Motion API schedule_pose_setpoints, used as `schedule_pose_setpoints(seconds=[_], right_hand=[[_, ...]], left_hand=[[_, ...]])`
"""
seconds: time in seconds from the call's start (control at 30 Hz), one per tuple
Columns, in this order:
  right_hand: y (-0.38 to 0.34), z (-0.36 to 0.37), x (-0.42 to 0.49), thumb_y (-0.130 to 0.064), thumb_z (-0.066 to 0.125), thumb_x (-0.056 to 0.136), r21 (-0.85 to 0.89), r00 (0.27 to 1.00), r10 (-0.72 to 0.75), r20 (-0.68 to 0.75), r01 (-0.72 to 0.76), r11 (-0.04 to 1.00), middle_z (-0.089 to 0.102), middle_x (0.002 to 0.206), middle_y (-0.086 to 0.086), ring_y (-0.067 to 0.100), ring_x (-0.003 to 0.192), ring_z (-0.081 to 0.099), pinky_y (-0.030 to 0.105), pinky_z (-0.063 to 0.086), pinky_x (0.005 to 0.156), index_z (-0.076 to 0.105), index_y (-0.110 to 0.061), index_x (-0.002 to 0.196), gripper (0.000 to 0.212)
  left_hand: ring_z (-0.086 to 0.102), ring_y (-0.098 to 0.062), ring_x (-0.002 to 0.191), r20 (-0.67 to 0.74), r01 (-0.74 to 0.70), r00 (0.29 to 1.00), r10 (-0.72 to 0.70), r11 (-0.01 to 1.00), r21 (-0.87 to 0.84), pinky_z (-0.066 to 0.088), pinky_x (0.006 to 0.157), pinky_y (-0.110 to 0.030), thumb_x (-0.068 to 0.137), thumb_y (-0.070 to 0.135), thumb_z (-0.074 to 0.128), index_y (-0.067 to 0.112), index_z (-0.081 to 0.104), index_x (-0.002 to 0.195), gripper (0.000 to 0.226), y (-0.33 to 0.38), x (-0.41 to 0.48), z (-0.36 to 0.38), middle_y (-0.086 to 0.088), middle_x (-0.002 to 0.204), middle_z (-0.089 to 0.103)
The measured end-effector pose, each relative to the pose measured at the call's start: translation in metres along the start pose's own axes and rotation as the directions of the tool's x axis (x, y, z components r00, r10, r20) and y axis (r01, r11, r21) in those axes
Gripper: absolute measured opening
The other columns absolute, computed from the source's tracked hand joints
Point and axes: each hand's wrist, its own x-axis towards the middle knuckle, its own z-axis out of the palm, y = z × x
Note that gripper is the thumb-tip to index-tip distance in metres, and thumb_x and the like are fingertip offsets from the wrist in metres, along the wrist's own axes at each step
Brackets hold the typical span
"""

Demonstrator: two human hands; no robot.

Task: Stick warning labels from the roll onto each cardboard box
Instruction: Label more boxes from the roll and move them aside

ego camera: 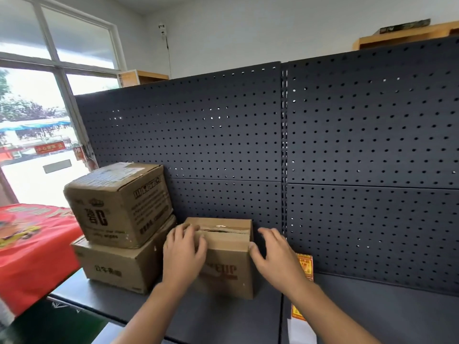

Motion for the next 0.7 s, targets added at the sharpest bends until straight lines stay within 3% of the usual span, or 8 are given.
schedule_pose_setpoints(seconds=[0.27, 0.4, 0.6, 0.7], right_hand=[[-0.015, 0.030, 0.042, -0.052, 0.047, 0.103, 0.128, 0.989, 0.149, -0.022, -0.145, 0.981, 0.038, 0.154, 0.001, 0.021, 0.143, 0.038, 0.036, 0.039, 0.113, 0.031, -0.015, 0.157, 0.068], [-0.015, 0.046, 0.054, -0.059, 0.050, 0.099, 0.222, 0.958, 0.274, 0.083, -0.286, 0.932, 0.029, 0.163, 0.005, 0.026, 0.149, 0.034, 0.042, 0.036, 0.119, 0.022, -0.013, 0.162, 0.082], [-0.006, 0.056, 0.055, -0.064, 0.054, 0.092, 0.333, 0.915, 0.330, 0.233, -0.394, 0.856, 0.061, 0.134, 0.000, 0.021, 0.120, 0.060, 0.041, 0.052, 0.102, 0.051, -0.021, 0.138, 0.063], [-0.006, 0.059, 0.051, -0.065, 0.054, 0.095, 0.410, 0.909, 0.337, 0.247, -0.413, 0.813, 0.066, 0.126, -0.004, 0.017, 0.113, 0.064, 0.039, 0.055, 0.097, 0.054, -0.024, 0.137, 0.059]], left_hand=[[0.047, -0.024, 0.139, 0.162, 0.228, 0.969, -0.188, 0.933, -0.277, 0.042, 0.108, -0.040, 0.105, 0.042, 0.049, 0.021, 0.052, 0.147, 0.046, -0.026, 0.055, -0.013, -0.004, 0.153, 0.047], [0.044, -0.027, 0.144, 0.348, 0.467, 0.873, -0.342, 0.791, -0.394, 0.035, 0.117, -0.043, 0.104, 0.044, 0.053, 0.020, 0.049, 0.152, 0.054, -0.029, 0.062, -0.011, -0.006, 0.157, 0.048], [0.062, -0.031, 0.122, 0.559, 0.687, 0.713, -0.424, 0.583, -0.434, 0.037, 0.119, -0.052, 0.095, 0.062, 0.051, 0.026, 0.062, 0.139, 0.058, -0.045, 0.069, 0.003, -0.008, 0.132, 0.068], [0.070, -0.038, 0.105, 0.623, 0.750, 0.658, -0.423, 0.446, -0.489, 0.051, 0.106, -0.049, 0.099, 0.053, 0.056, 0.018, 0.065, 0.127, 0.046, -0.037, 0.068, -0.001, -0.018, 0.114, 0.074]])
